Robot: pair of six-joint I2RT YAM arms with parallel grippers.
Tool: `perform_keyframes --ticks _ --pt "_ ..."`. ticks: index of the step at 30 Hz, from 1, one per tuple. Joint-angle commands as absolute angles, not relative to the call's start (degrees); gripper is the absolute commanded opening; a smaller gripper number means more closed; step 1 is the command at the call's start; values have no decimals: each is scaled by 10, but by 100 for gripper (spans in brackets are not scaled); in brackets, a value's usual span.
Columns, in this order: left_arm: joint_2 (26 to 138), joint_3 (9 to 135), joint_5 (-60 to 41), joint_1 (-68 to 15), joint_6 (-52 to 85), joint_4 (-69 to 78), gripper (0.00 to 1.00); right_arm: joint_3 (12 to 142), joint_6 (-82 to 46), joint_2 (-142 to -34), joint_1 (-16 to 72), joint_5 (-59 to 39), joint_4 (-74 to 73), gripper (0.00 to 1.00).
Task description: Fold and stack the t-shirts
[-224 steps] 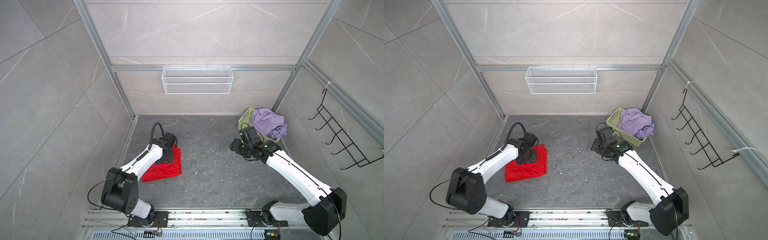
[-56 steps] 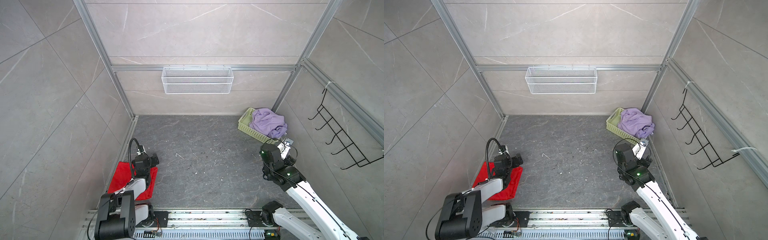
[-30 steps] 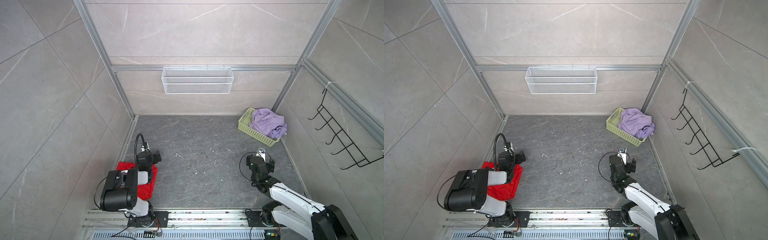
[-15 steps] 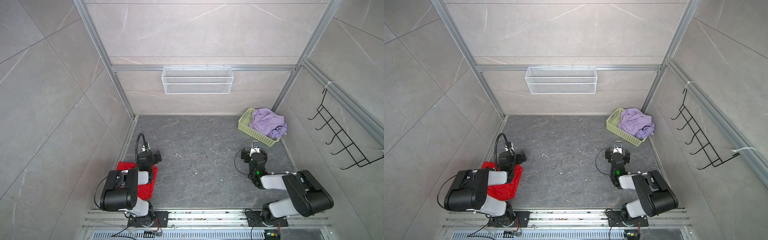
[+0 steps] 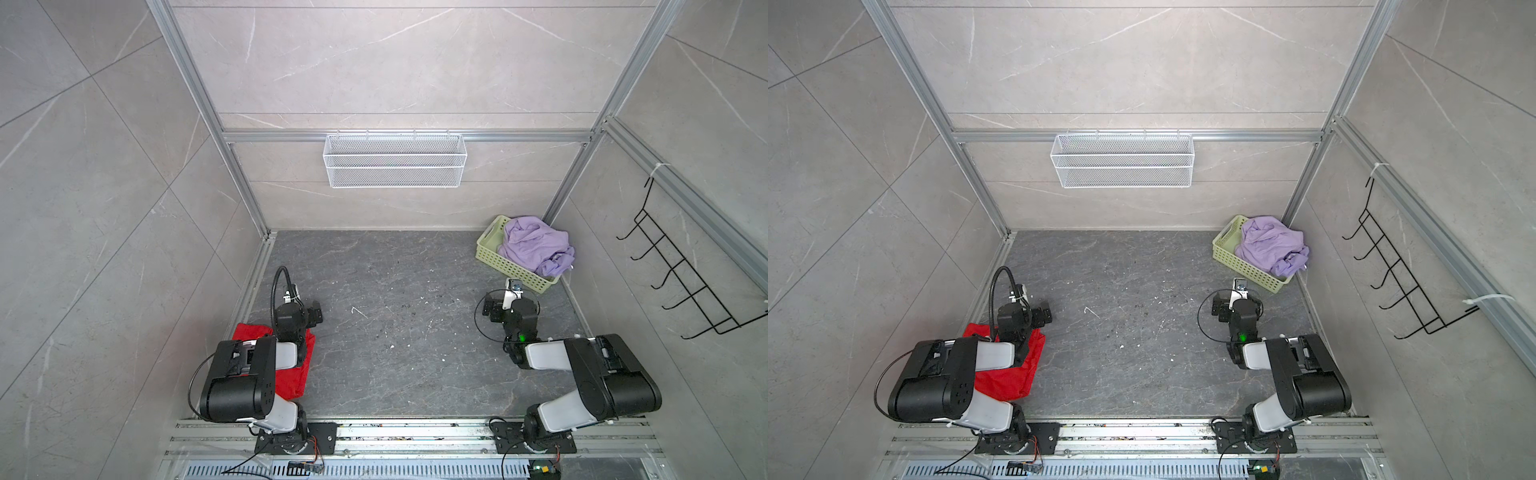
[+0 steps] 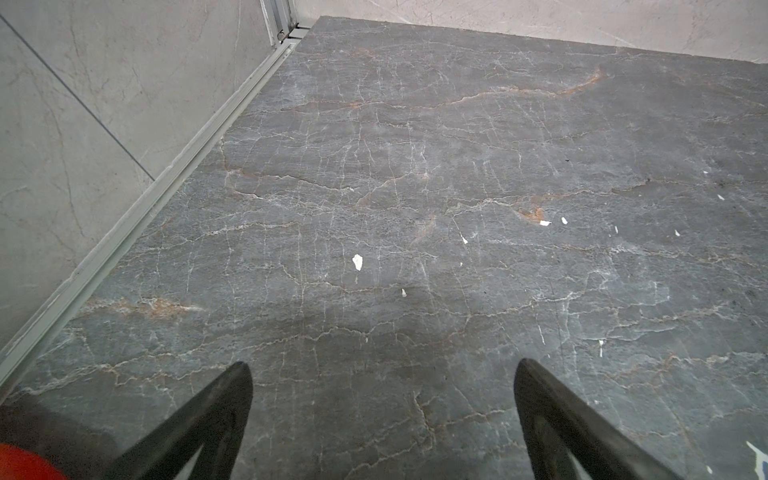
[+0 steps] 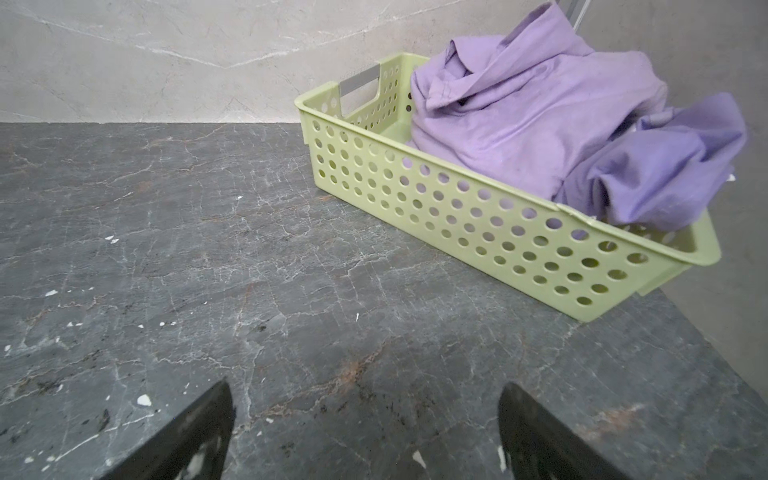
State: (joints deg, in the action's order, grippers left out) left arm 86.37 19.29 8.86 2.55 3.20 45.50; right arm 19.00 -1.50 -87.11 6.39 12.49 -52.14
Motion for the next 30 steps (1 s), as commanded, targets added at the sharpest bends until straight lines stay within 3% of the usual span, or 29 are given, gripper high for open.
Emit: perform_keyframes --ticks 1,30 --pt "861 208 93 24 21 482 100 200 -21 -870 63 114 -513 99" --pt "859 204 93 24 21 488 100 202 -19 -868 63 115 -509 99"
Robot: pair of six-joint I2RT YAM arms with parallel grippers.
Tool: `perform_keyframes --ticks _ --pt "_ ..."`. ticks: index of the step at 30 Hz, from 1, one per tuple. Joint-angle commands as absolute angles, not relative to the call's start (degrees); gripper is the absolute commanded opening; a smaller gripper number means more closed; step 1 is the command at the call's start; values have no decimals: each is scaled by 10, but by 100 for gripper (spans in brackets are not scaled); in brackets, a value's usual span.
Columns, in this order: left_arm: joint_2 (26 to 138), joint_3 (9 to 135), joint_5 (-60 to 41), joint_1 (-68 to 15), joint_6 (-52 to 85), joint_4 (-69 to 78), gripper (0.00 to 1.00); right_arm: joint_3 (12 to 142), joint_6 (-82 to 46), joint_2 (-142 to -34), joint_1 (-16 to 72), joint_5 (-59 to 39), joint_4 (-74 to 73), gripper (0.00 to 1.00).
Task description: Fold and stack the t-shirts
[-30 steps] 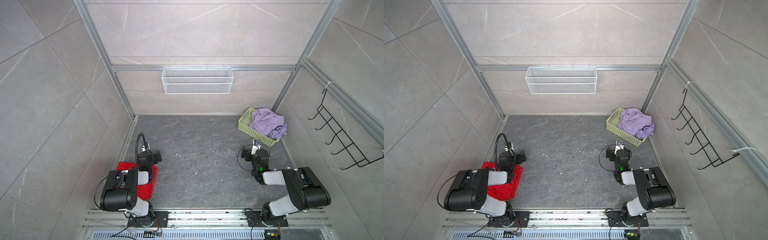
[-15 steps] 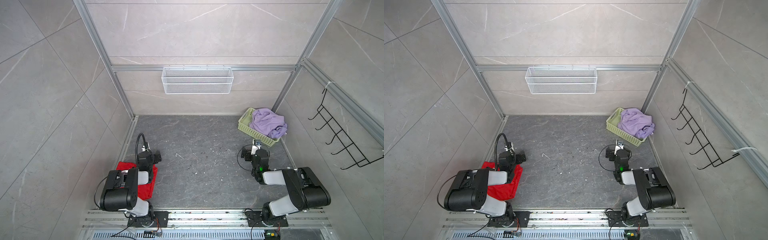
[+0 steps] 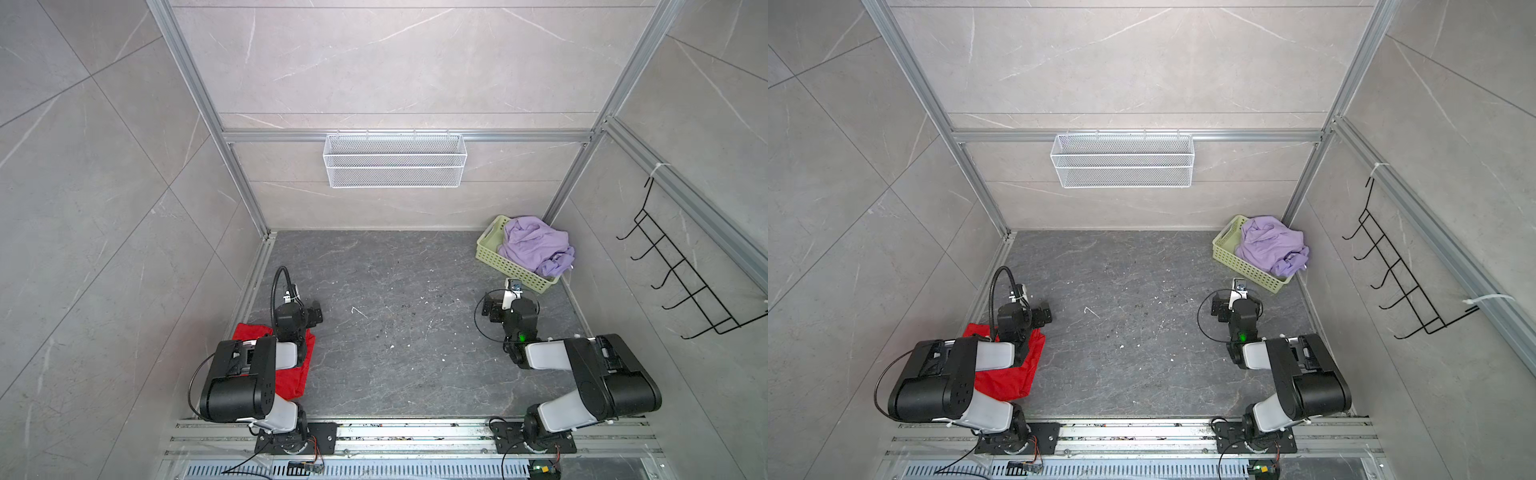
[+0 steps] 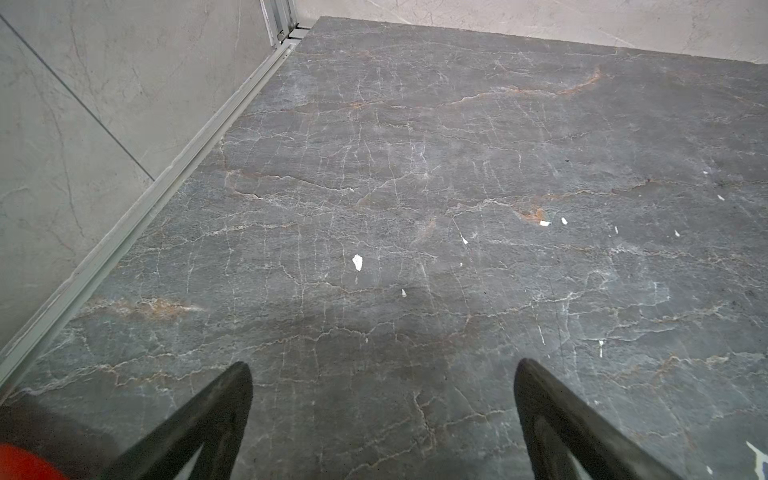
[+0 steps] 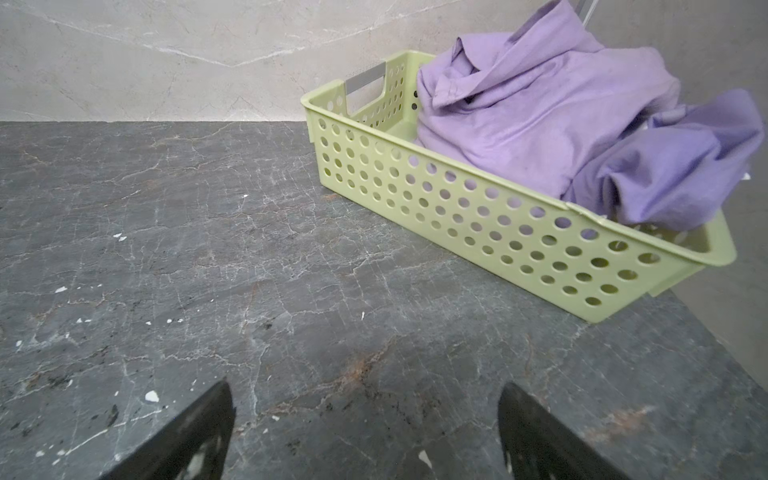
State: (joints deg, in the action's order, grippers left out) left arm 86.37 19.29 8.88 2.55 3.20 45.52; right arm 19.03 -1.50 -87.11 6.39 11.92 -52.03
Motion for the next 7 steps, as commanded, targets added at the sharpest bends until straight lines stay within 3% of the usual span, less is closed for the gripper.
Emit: perform_keyframes --ticks 1,7 --pt "859 203 93 24 21 488 100 202 -18 -868 63 115 -509 99" --pt "859 204 92 24 21 488 100 199 -17 -866 63 113 -512 99"
